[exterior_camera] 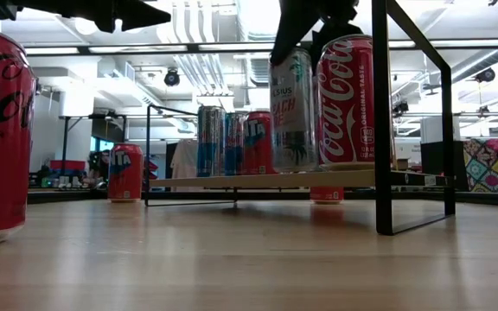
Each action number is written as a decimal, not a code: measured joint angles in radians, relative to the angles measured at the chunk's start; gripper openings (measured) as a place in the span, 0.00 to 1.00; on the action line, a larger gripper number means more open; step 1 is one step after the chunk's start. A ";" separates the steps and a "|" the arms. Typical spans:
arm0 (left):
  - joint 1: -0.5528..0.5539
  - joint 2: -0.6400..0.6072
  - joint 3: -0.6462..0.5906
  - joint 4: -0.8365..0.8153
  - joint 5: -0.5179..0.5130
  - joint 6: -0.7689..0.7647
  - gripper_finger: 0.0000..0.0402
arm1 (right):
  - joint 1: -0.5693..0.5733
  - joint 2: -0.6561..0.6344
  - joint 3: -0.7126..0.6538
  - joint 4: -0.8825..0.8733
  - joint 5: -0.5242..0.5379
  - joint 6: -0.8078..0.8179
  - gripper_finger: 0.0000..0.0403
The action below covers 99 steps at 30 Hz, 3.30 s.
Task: Place canned beverage on shelf
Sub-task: Put the top pink soda can on the shelf aligned with the pink soda can on the shelf
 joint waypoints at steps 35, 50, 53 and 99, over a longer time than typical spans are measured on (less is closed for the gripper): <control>0.000 0.000 0.000 0.000 0.000 0.000 0.09 | 0.002 0.018 -0.001 0.024 -0.019 0.010 0.68; 0.000 0.000 0.000 0.000 0.000 0.000 0.09 | 0.002 0.029 0.001 0.028 -0.026 -0.009 0.68; 0.000 0.000 0.000 0.000 0.000 0.000 0.09 | 0.002 0.029 0.001 0.027 -0.026 -0.009 0.68; 0.000 0.000 0.000 0.007 0.009 -0.012 0.09 | 0.000 0.008 0.182 -0.065 0.036 -0.140 0.88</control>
